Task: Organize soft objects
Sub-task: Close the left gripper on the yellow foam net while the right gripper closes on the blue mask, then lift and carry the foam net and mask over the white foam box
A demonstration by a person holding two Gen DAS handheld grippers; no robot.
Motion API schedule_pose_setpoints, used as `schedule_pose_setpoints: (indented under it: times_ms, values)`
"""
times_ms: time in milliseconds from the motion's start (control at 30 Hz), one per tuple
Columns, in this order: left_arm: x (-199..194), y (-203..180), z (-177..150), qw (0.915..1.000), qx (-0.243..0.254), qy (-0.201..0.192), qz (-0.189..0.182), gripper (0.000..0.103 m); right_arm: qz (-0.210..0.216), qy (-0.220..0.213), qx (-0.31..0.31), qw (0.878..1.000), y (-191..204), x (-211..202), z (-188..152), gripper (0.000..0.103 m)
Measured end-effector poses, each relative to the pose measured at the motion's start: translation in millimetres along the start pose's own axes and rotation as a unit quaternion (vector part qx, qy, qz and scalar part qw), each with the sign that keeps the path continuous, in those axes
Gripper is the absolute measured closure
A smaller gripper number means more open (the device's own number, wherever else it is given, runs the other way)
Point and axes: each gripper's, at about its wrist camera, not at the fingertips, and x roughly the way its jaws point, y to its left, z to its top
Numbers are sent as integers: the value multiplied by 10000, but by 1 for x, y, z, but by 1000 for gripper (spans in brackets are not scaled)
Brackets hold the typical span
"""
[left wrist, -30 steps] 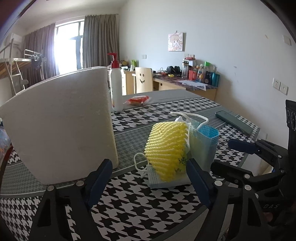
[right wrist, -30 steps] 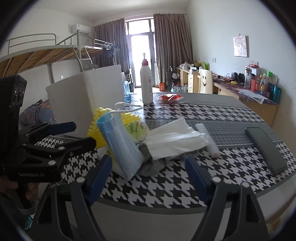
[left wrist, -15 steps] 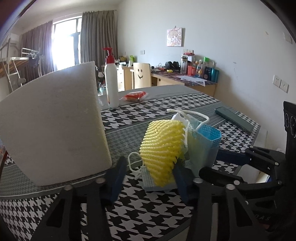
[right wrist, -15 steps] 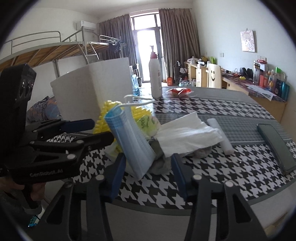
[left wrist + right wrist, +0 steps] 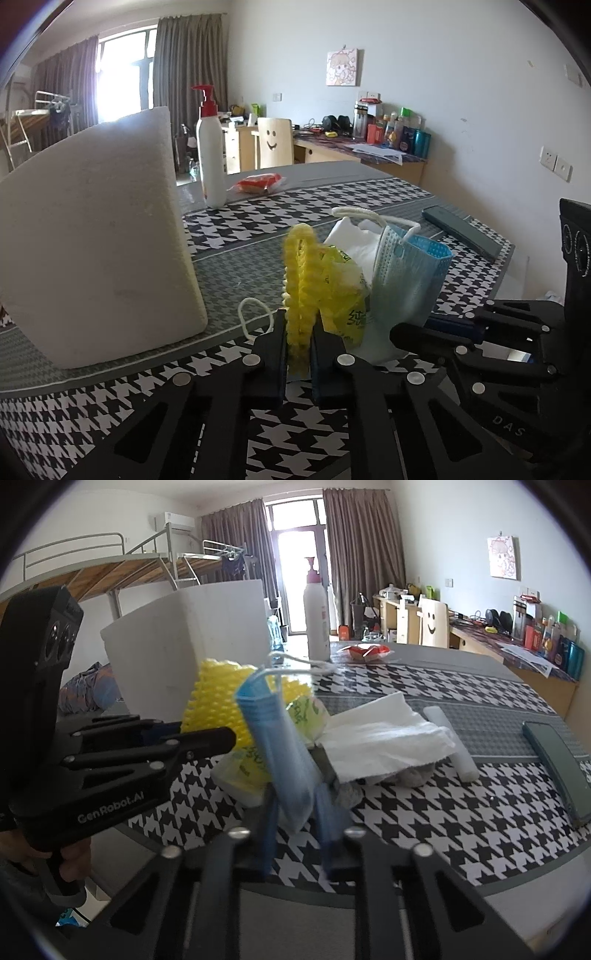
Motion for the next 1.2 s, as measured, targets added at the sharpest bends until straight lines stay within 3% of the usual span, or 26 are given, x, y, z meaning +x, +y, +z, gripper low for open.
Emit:
schedule_pose_setpoints:
  times_ms: [1200]
  values:
    - [-85, 9, -10, 9957, -69, -856, 337, 93, 4, -472, -195, 9987, 17, -46, 7, 94]
